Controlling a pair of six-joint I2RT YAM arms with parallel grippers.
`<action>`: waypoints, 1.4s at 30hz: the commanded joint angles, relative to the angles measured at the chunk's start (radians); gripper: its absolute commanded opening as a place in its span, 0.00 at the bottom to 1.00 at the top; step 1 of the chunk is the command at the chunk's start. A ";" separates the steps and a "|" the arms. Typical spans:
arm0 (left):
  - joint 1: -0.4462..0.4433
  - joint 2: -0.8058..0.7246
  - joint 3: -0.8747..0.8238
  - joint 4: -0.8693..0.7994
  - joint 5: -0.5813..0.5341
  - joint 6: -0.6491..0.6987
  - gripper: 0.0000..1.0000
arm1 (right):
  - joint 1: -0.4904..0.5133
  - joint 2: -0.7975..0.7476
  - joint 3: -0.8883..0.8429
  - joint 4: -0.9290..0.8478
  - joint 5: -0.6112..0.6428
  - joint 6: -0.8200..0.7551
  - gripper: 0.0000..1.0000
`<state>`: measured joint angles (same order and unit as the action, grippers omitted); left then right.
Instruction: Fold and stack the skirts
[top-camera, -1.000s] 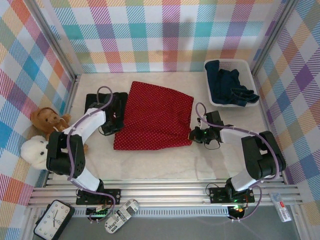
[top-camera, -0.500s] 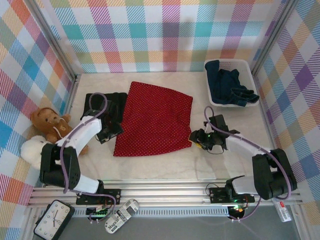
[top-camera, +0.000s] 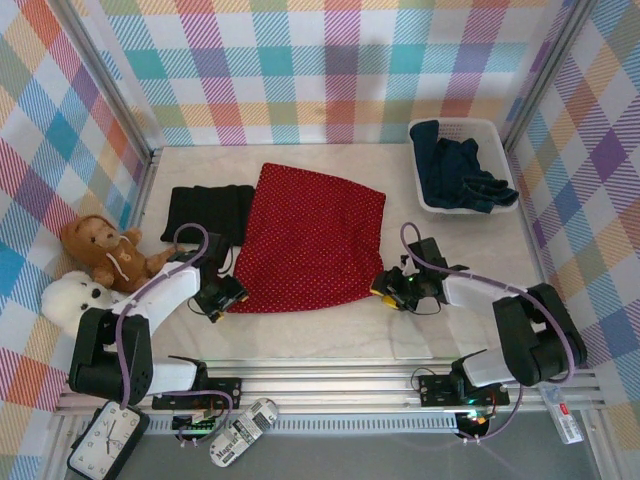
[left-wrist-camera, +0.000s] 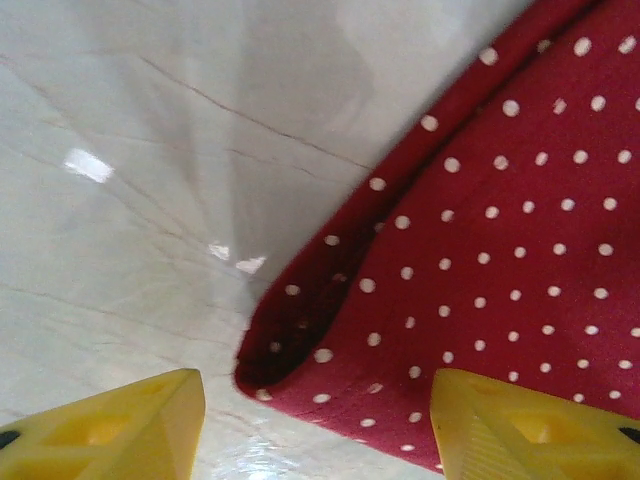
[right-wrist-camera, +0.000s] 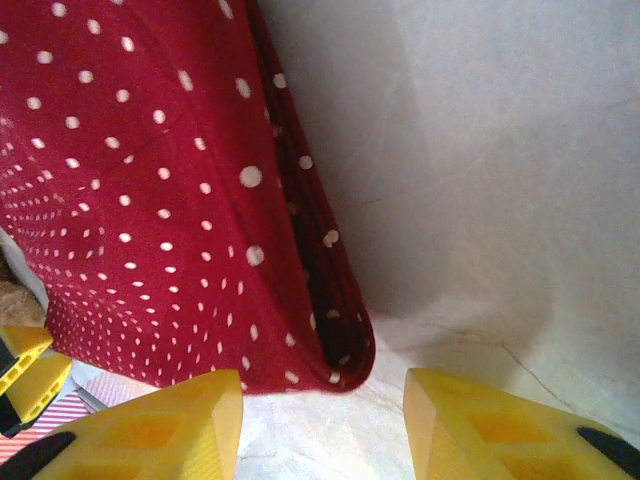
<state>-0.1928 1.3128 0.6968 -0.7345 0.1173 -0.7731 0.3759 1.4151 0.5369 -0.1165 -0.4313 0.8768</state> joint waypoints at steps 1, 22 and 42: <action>0.010 0.016 -0.023 0.086 0.091 -0.059 0.58 | 0.018 0.033 0.018 0.059 0.007 0.031 0.46; -0.019 -0.246 -0.241 -0.007 0.062 -0.198 0.00 | 0.037 -0.332 -0.139 -0.232 0.140 0.019 0.00; 0.006 0.226 0.754 0.058 -0.203 0.173 0.00 | -0.091 -0.129 0.280 0.024 0.392 0.025 0.00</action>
<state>-0.2070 1.4418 1.3624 -0.7528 0.0265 -0.6918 0.3084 1.1900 0.7448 -0.1780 -0.1528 0.9005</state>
